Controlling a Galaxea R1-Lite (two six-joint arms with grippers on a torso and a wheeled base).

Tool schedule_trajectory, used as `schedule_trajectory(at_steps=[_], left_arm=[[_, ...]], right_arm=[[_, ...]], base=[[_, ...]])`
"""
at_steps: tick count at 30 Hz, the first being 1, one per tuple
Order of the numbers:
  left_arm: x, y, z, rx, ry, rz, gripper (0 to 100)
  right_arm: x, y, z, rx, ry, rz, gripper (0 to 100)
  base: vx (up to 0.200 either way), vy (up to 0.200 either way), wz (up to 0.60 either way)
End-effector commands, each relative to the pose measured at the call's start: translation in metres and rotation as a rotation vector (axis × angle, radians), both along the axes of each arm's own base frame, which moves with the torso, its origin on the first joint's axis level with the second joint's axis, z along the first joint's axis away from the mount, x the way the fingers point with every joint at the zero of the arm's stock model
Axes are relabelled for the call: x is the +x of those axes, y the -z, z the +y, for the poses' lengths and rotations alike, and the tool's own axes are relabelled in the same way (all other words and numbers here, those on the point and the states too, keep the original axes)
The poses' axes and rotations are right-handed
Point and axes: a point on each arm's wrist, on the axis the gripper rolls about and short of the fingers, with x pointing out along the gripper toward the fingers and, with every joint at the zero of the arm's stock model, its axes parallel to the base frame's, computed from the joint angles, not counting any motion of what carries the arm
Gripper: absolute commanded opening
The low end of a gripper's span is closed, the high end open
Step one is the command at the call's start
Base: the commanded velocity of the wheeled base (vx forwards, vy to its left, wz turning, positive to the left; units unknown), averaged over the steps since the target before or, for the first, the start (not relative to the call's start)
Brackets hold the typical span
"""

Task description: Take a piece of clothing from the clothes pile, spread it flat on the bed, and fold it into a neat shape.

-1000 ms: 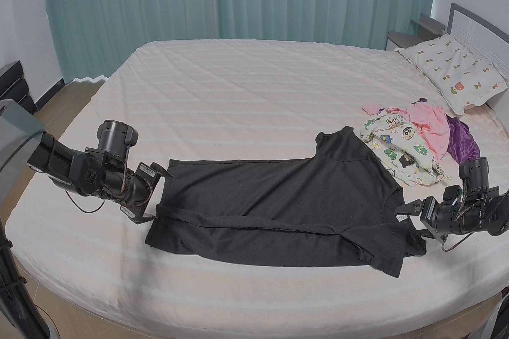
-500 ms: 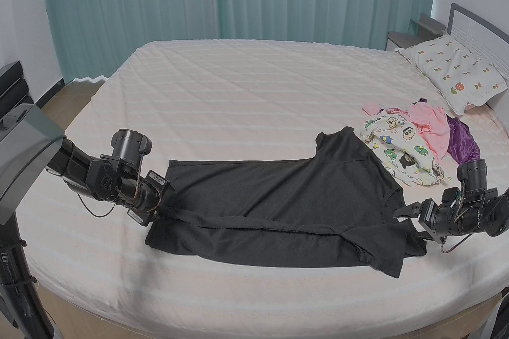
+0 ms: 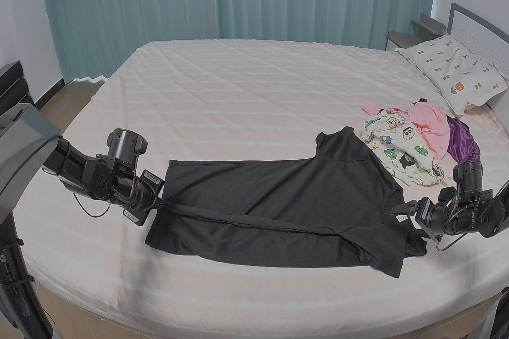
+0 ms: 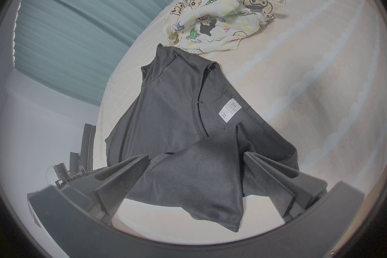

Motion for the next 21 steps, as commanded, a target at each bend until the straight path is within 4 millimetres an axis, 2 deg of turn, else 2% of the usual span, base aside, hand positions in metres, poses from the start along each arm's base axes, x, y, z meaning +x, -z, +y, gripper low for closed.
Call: schedule_trajectory(at_steps=[1, 15, 21], left_arm=[[-0.003, -0.009, 0.002, -0.009, -0.010, -0.023, 0], [-0.002, -0.008, 0.002, -0.013, -0.014, -0.017, 0], [-0.002, -0.008, 0.002, -0.013, -0.014, -0.017, 0]], right_arm=[[0.006, 0.014, 0.000, 0.003, 0.003, 0.033, 100], [0.014, 0.025, 0.000, 0.018, 0.007, 0.054, 100], [0.024, 0.028, 0.000, 0.055, 0.044, 0.025, 100]], base=[[0.000, 0.000, 0.00], [0.000, 0.000, 0.00], [0.000, 0.000, 0.00]])
